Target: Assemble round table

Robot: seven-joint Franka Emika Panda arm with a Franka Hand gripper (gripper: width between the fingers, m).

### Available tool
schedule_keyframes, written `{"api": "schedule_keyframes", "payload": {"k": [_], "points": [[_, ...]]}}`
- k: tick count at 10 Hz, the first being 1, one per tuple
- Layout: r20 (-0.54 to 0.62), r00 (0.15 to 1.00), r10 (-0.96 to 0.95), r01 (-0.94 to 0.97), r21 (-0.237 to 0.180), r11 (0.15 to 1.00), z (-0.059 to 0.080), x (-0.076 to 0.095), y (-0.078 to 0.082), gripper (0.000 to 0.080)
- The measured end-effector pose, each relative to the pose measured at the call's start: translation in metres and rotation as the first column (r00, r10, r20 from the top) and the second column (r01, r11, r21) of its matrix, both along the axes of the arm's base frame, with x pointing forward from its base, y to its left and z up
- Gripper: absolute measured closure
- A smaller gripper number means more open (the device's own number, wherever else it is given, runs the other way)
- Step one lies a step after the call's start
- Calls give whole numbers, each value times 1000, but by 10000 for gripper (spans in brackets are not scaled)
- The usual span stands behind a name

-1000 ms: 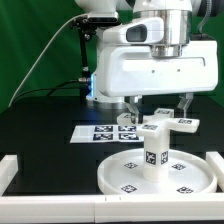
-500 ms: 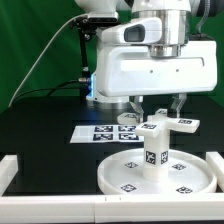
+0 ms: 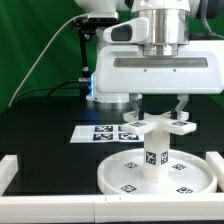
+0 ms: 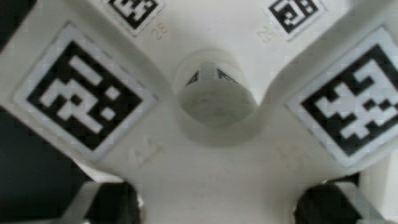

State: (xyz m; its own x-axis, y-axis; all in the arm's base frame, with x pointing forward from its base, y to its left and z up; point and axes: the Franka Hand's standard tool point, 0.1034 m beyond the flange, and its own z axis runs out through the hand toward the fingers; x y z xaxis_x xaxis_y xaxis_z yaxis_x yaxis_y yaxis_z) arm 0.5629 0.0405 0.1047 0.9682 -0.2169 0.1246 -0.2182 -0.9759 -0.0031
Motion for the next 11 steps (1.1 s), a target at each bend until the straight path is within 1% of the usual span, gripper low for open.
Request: {"api": "schedule_keyframes", "payload": {"k": [1, 2, 3, 4, 8, 9, 10, 11], "points": [[2, 988, -155, 155, 17, 988, 0, 0, 0, 370], [-3, 930, -367, 367, 49, 929, 0, -1, -1, 370], [-13, 884, -466, 466, 59, 883, 0, -1, -1, 369], [-14, 867, -498, 498, 63, 865, 0, -1, -2, 369], [-35, 739, -673, 673, 81, 735, 0, -2, -1, 369], [-67, 608, -791, 794, 73, 604, 0, -1, -1, 368], [-86, 492, -867, 871, 64, 488, 0, -1, 0, 367], [-108, 352, -930, 936, 65, 347, 0, 0, 0, 367]]}}
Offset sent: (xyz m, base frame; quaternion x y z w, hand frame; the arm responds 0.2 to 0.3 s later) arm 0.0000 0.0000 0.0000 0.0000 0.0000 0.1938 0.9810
